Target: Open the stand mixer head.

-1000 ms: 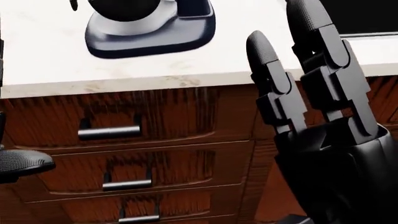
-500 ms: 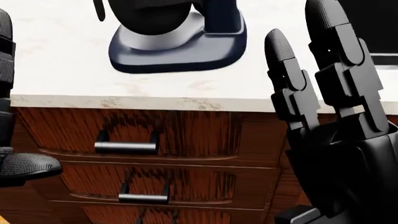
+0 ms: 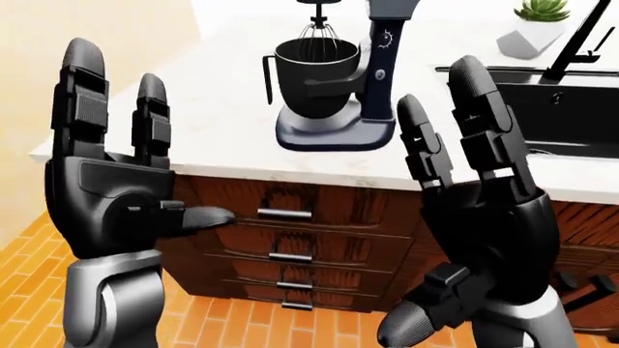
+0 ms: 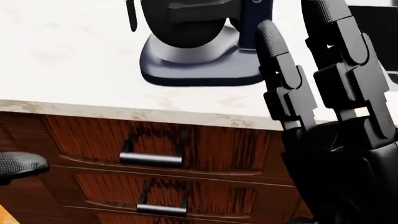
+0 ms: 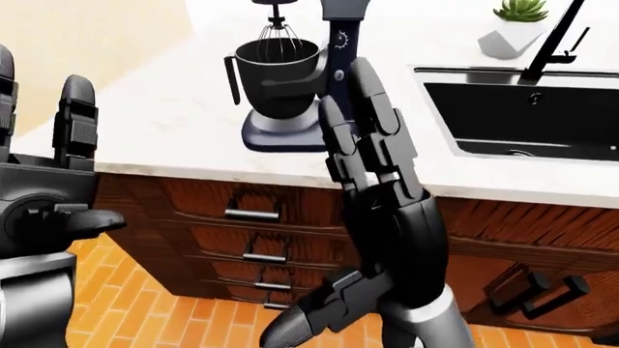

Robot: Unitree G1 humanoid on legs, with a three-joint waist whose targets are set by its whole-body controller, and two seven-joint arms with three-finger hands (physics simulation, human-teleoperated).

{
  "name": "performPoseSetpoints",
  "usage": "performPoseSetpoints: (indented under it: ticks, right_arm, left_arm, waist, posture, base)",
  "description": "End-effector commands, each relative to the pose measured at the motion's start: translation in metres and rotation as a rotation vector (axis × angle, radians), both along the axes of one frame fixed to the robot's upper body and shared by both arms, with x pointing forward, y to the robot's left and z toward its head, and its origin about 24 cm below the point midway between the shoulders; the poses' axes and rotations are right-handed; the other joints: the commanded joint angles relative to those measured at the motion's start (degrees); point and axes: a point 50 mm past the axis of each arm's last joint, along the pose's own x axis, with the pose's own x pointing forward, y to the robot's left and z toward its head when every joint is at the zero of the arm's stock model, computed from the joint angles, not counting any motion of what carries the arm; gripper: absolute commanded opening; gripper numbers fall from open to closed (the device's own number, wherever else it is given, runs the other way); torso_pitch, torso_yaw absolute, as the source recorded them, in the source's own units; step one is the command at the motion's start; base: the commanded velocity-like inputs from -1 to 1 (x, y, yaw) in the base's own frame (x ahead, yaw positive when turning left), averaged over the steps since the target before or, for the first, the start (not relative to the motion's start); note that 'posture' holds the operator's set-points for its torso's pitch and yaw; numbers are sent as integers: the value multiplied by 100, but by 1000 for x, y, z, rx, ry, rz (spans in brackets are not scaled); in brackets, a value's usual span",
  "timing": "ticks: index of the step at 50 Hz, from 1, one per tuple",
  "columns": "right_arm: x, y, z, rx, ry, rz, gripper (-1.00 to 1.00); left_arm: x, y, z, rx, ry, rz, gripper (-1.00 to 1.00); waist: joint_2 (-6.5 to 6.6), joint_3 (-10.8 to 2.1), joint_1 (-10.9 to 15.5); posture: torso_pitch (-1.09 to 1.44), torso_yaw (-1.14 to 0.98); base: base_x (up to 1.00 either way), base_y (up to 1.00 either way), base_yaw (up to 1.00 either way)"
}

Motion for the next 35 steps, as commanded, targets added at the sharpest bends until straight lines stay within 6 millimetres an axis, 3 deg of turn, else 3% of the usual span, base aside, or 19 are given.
performPoseSetpoints:
  ticks: [1,3,4,6,7,8,9,16,21,22,23,24,27,29,31,32,33,34,35]
  right_arm:
    - [-2,-2,3,8,-27,-14,100]
    - [-3,-3,4,23,-28,-1,100]
    - [-3,-3,5,26,-27,0,100]
    - [-2,-3,4,9,-31,-21,100]
    - [-2,-2,4,12,-30,-17,100]
    - [-3,-3,4,16,-34,-18,100]
    - [-2,-3,4,17,-35,-19,100]
    - [-3,-3,4,22,-32,-12,100]
    - [-4,-3,5,33,-31,3,100]
    - [-5,-3,6,44,-29,26,100]
    - [-4,-4,6,44,-27,23,100]
    - [-2,-4,5,40,-22,11,100]
    - [-1,-5,6,38,-27,-15,100]
    - [0,-5,6,39,-28,-17,100]
    - [-1,-6,6,46,-26,-9,100]
    - [-2,-6,7,56,-29,6,100]
    - [-3,-6,7,62,-29,18,100]
    - [-3,-6,7,62,-33,12,100]
    - [-1,-6,7,48,-33,-9,100]
  left_arm:
    - [-2,-3,4,4,-33,-23,100]
    - [-2,-3,5,3,-34,-23,100]
    - [-2,-3,5,3,-34,-23,100]
    - [-2,-3,5,3,-34,-23,100]
    - [-2,-3,5,4,-34,-24,100]
    - [-2,-3,5,3,-34,-23,100]
    - [-2,-3,4,3,-33,-23,100]
    - [-3,-4,5,8,-39,-23,100]
    - [-3,-3,6,6,-40,-24,100]
    - [-3,-3,6,4,-40,-25,100]
    - [-3,-3,6,4,-40,-25,100]
    - [-3,-4,6,5,-40,-26,100]
    - [-3,-4,6,4,-40,-26,100]
    - [-4,-4,6,4,-40,-27,100]
    - [-4,-4,6,3,-39,-28,100]
    - [-4,-4,6,3,-39,-28,100]
    - [-4,-4,6,3,-39,-27,100]
    - [-4,-4,6,3,-39,-27,100]
    - [-4,-4,6,3,-38,-27,100]
  waist:
    - [-40,-79,6]
    - [-241,-69,65]
    - [-121,-135,49]
    - [-109,258,-13]
    - [-97,171,-31]
    - [2,-6,-76]
    - [159,-55,-89]
    - [-27,-134,-51]
    - [-43,-155,-23]
    - [-13,-261,-16]
    - [-69,240,-14]
    - [-67,412,-24]
    - [-39,234,29]
    - [-145,-66,57]
    - [-315,-76,87]
    - [-207,-117,139]
    - [-231,-209,60]
    - [-194,281,65]
    - [-224,356,38]
  posture:
    - [0,0]
    - [0,0]
    - [0,0]
    - [0,0]
    - [0,0]
    - [0,0]
    - [0,0]
    - [0,0]
    - [0,0]
    - [0,0]
    - [0,0]
    - [0,0]
    - [0,0]
    - [0,0]
    - [0,0]
    - [0,0]
    - [0,0]
    - [0,0]
    - [0,0]
  base:
    - [0,0,0]
    - [2,0,0]
    - [41,0,0]
    - [29,0,0]
    - [0,0,0]
    - [0,0,0]
    - [0,0,0]
    - [0,0,0]
    - [0,0,0]
    - [75,0,0]
    - [100,0,0]
    - [100,0,0]
    - [70,0,0]
    - [8,0,0]
    - [0,0,0]
    - [0,0,0]
    - [90,0,0]
    - [100,0,0]
    - [91,0,0]
